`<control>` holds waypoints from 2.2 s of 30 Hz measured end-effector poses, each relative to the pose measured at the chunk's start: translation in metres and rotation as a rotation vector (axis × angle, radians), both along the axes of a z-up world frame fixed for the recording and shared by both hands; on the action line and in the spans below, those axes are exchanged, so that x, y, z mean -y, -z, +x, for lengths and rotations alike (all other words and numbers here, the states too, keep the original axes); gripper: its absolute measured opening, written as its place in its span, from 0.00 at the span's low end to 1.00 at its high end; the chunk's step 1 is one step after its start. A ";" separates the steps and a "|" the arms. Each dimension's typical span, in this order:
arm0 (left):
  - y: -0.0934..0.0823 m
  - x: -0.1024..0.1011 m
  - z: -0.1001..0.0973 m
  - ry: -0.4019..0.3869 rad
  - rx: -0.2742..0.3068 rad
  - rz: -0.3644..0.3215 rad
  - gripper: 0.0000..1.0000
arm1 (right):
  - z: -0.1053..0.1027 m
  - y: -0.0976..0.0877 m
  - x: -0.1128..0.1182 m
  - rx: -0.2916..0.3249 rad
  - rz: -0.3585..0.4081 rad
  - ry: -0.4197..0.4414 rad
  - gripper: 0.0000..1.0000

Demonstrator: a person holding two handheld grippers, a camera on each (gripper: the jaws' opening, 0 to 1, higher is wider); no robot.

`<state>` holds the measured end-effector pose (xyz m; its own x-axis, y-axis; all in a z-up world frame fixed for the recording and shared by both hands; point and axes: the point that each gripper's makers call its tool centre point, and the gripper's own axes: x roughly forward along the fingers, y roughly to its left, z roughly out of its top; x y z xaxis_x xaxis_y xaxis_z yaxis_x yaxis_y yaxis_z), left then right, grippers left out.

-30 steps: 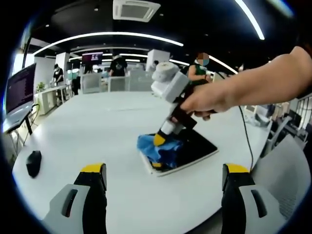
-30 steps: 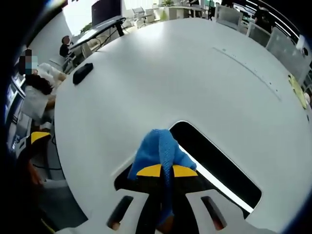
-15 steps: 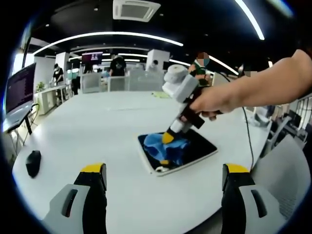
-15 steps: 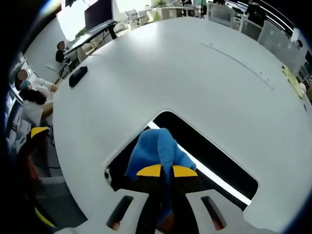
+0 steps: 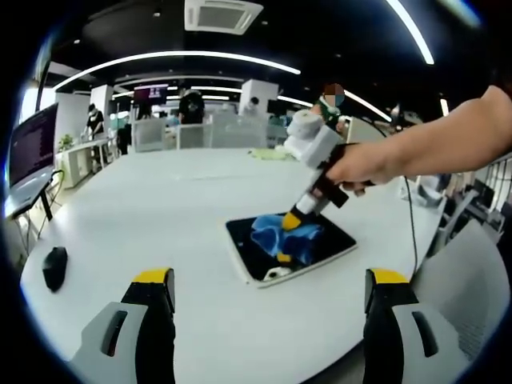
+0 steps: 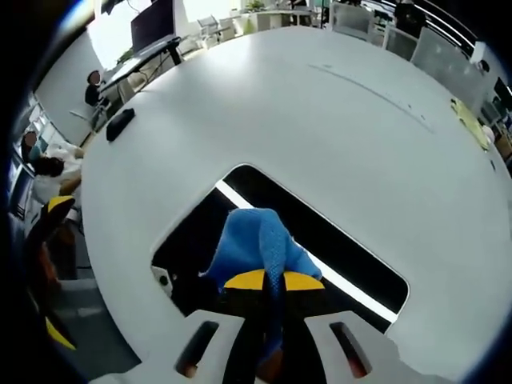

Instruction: Wipe the mirror surface with the cleaning cloth until all visible marks leave the cleaned area.

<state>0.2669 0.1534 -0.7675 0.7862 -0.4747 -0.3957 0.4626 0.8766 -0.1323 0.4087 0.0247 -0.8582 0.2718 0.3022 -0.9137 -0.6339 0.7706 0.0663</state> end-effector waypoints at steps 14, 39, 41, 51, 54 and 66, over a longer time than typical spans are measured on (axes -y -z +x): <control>0.000 0.000 0.000 0.000 -0.002 0.000 0.99 | -0.012 -0.006 0.029 -0.002 -0.009 0.023 0.01; 0.001 -0.001 0.001 -0.002 -0.002 0.004 0.99 | -0.013 -0.005 0.079 -0.003 -0.032 0.063 0.01; 0.001 -0.001 0.001 -0.002 -0.002 0.005 0.99 | -0.012 -0.004 0.085 -0.003 -0.040 0.065 0.01; 0.001 -0.001 0.000 -0.003 -0.001 0.006 0.99 | -0.013 -0.004 0.103 -0.013 -0.047 0.083 0.01; 0.002 -0.001 0.000 0.000 -0.006 0.008 0.99 | -0.012 -0.003 0.107 -0.019 -0.041 0.093 0.01; 0.003 0.003 -0.001 0.029 0.000 0.030 0.99 | -0.014 -0.004 0.110 -0.026 -0.035 0.105 0.01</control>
